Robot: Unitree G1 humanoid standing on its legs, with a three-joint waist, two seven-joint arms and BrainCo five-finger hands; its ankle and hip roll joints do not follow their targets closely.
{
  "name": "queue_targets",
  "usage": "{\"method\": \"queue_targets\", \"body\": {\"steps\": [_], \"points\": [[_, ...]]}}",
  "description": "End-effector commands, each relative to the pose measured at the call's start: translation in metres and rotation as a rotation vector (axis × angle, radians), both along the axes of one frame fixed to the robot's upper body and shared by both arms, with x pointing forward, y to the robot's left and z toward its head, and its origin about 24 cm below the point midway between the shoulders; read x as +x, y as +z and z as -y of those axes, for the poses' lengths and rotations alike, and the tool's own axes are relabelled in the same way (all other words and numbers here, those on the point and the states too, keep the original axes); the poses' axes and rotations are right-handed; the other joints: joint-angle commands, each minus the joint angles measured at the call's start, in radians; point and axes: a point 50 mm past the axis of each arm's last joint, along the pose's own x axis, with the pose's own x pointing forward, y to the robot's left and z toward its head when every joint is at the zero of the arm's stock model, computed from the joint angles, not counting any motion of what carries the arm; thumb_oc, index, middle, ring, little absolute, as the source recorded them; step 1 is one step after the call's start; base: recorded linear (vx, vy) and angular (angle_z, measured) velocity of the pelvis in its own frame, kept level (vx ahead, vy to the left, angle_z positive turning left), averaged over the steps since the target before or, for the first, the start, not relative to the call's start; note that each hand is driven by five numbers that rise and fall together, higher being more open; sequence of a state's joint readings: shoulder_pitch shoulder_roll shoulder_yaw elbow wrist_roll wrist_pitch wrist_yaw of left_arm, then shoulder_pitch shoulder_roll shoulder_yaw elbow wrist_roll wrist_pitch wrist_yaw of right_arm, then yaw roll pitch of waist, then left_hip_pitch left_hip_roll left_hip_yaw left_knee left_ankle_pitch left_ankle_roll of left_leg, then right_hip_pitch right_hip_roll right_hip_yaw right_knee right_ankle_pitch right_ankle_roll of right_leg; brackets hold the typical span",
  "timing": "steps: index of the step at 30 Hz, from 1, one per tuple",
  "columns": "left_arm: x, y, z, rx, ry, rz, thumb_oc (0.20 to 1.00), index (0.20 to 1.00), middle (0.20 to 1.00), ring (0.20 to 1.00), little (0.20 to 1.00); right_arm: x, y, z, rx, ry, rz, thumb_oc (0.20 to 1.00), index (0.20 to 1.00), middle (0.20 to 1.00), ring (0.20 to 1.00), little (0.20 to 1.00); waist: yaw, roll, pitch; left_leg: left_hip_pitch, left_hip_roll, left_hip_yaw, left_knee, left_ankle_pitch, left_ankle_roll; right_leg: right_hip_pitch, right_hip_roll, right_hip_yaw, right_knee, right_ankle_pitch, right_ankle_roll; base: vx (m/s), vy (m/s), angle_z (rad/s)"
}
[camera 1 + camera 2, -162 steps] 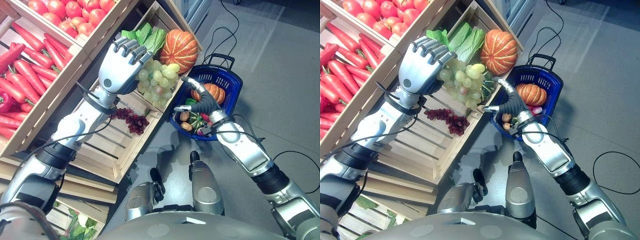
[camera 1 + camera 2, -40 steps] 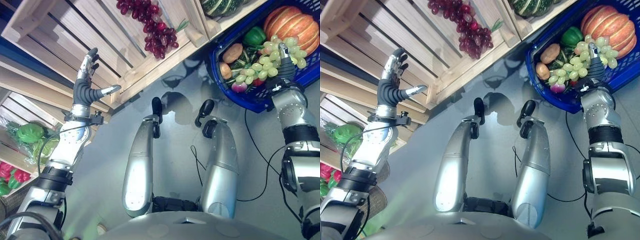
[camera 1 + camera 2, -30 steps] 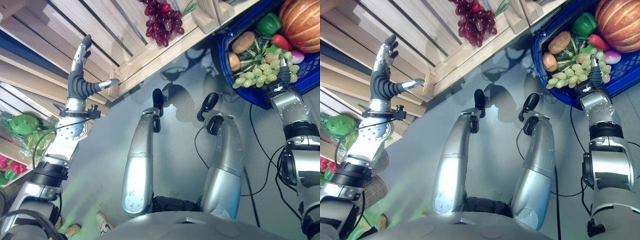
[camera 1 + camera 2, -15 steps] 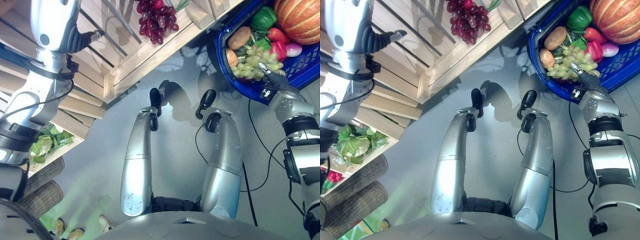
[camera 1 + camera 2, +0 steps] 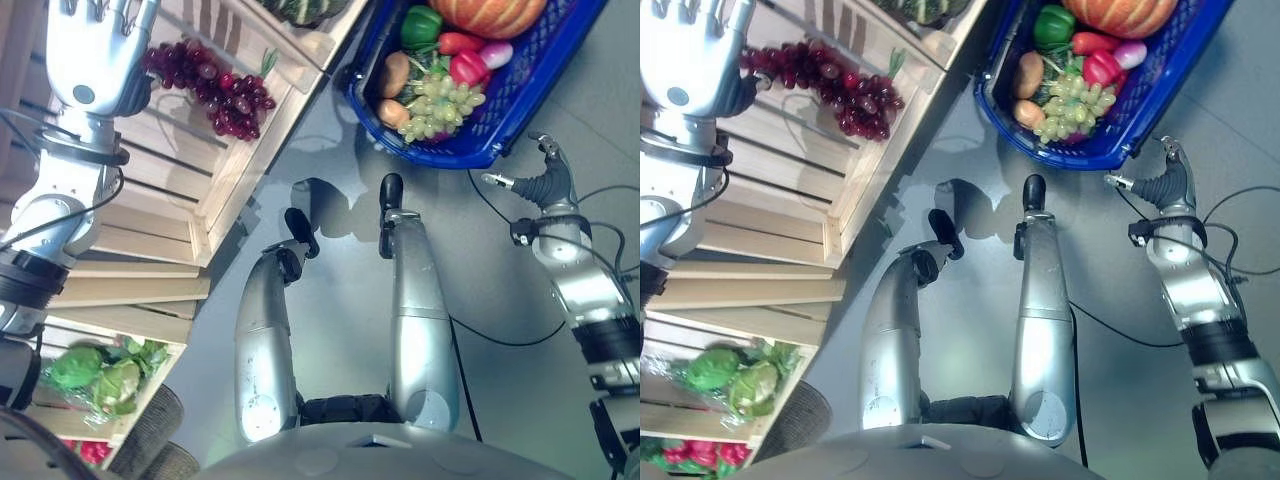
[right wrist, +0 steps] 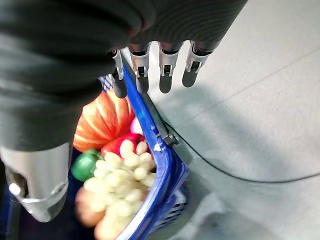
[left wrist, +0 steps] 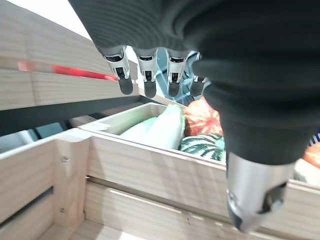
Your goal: Pick up fruits and vegetables into the basket
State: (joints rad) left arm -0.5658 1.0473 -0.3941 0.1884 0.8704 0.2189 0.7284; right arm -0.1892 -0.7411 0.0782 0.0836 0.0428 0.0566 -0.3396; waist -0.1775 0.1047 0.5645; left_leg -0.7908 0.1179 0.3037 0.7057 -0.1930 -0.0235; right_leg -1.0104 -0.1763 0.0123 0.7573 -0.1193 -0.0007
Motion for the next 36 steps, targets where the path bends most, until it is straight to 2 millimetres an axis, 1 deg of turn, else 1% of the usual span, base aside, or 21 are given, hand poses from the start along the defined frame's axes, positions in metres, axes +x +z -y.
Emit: {"method": "queue_targets", "body": {"steps": [1, 3, 6, 10, 14, 17, 21, 24, 25, 29, 31, 36], "points": [[-0.004, -0.037, -0.028, -0.292, 0.096, -0.079, 1.000, 1.000, 1.000, 1.000, 1.000, -0.018, 0.028, -0.007, -0.067, 0.096, 0.205, 1.000, 1.000, 1.000, 1.000, 1.000, -0.062, 0.037, -0.045, 0.039, 0.020, -0.055, -0.160, 0.091, -0.075, 0.078, 0.037, -0.049, -0.032, -0.078, 0.075, 0.03, 0.187, -0.35], [-0.006, -0.059, -0.037, -0.384, 0.139, -0.124, 1.000, 1.000, 1.000, 1.000, 1.000, -0.023, 0.028, -0.006, -0.092, 0.088, 0.224, 1.000, 1.000, 1.000, 1.000, 1.000, -0.076, 0.039, -0.045, 0.061, 0.021, -0.041, -0.165, 0.088, -0.077, 0.093, 0.036, -0.040, -0.044, -0.075, 0.077, 0.03, 0.142, -0.30], [-0.010, -0.081, -0.047, -0.451, 0.180, -0.176, 1.000, 1.000, 1.000, 1.000, 1.000, -0.028, 0.028, -0.002, -0.115, 0.072, 0.228, 1.000, 1.000, 1.000, 1.000, 1.000, -0.090, 0.041, -0.045, 0.083, 0.023, -0.025, -0.165, 0.084, -0.078, 0.108, 0.031, -0.030, -0.056, -0.071, 0.080, 0.04, 0.110, -0.08], [-0.015, -0.102, -0.055, -0.516, 0.231, -0.226, 1.000, 1.000, 1.000, 1.000, 1.000, -0.031, 0.028, 0.004, -0.132, 0.049, 0.222, 1.000, 1.000, 1.000, 1.000, 1.000, -0.103, 0.044, -0.045, 0.098, 0.025, -0.011, -0.159, 0.076, -0.076, 0.119, 0.031, -0.019, -0.062, -0.071, 0.079, 0.04, 0.087, -0.08], [-0.017, -0.121, -0.060, -0.615, 0.271, -0.277, 1.000, 1.000, 1.000, 1.000, 1.000, -0.032, 0.021, 0.005, -0.128, 0.038, 0.197, 1.000, 1.000, 1.000, 1.000, 1.000, -0.112, 0.042, -0.045, 0.099, 0.026, -0.002, -0.151, 0.068, -0.074, 0.117, 0.033, -0.013, -0.061, -0.074, 0.077, 0.02, 0.047, -0.06], [-0.018, -0.130, -0.060, -0.652, 0.277, -0.296, 1.000, 1.000, 1.000, 1.000, 1.000, -0.034, 0.017, 0.005, -0.124, 0.040, 0.179, 1.000, 1.000, 1.000, 1.000, 1.000, -0.115, 0.042, -0.045, 0.099, 0.025, 0.001, -0.148, 0.064, -0.073, 0.116, 0.033, -0.008, -0.062, -0.075, 0.076, 0.01, 0.040, -0.02], [-0.021, -0.135, -0.058, -0.570, 0.296, -0.292, 1.000, 1.000, 1.000, 1.000, 1.000, -0.034, 0.013, 0.003, -0.119, 0.041, 0.167, 1.000, 1.000, 1.000, 1.000, 1.000, -0.112, 0.043, -0.045, 0.093, 0.024, 0.005, -0.145, 0.060, -0.070, 0.113, 0.035, -0.006, -0.065, -0.076, 0.073, 0.00, 0.009, 0.00], [-0.023, -0.130, -0.060, -0.443, 0.336, -0.250, 1.000, 1.000, 1.000, 1.000, 1.000, -0.034, 0.014, 0.003, -0.124, 0.045, 0.171, 1.000, 1.000, 1.000, 1.000, 1.000, -0.113, 0.041, -0.045, 0.087, 0.024, 0.005, -0.143, 0.058, -0.068, 0.107, 0.037, -0.005, -0.064, -0.076, 0.072, 0.00, 0.000, 0.00], [-0.023, -0.125, -0.062, -0.411, 0.354, -0.226, 1.000, 1.000, 1.000, 1.000, 1.000, -0.033, 0.015, 0.003, -0.125, 0.048, 0.175, 1.000, 1.000, 1.000, 1.000, 1.000, -0.113, 0.041, -0.045, 0.081, 0.024, 0.007, -0.142, 0.057, -0.067, 0.100, 0.036, -0.004, -0.062, -0.076, 0.072, 0.00, 0.000, 0.00], [-0.018, -0.116, -0.064, -0.394, 0.358, -0.194, 1.000, 1.000, 1.000, 1.000, 1.000, -0.032, 0.016, 0.003, -0.120, 0.051, 0.182, 1.000, 1.000, 1.000, 1.000, 1.000, -0.114, 0.043, -0.045, 0.065, 0.021, 0.008, -0.139, 0.054, -0.066, 0.083, 0.039, -0.002, -0.058, -0.078, 0.071, 0.00, 0.000, 0.00], [-0.016, -0.114, -0.063, -0.383, 0.364, -0.189, 1.000, 1.000, 1.000, 1.000, 1.000, -0.031, 0.017, 0.002, -0.120, 0.056, 0.181, 1.000, 1.000, 1.000, 1.000, 1.000, -0.116, 0.044, -0.045, 0.062, 0.020, 0.009, -0.138, 0.053, -0.065, 0.078, 0.040, -0.001, -0.056, -0.079, 0.071, 0.00, 0.000, 0.00], [-0.004, -0.106, -0.064, -0.368, 0.406, -0.201, 1.000, 1.000, 1.000, 1.000, 1.000, -0.029, 0.019, -0.001, -0.137, 0.066, 0.183, 1.000, 1.000, 1.000, 1.000, 1.000, -0.131, 0.048, -0.045, 0.048, 0.020, 0.019, -0.133, 0.049, -0.065, 0.055, 0.042, 0.010, -0.046, -0.081, 0.071, 0.01, 0.043, -0.01]]}}
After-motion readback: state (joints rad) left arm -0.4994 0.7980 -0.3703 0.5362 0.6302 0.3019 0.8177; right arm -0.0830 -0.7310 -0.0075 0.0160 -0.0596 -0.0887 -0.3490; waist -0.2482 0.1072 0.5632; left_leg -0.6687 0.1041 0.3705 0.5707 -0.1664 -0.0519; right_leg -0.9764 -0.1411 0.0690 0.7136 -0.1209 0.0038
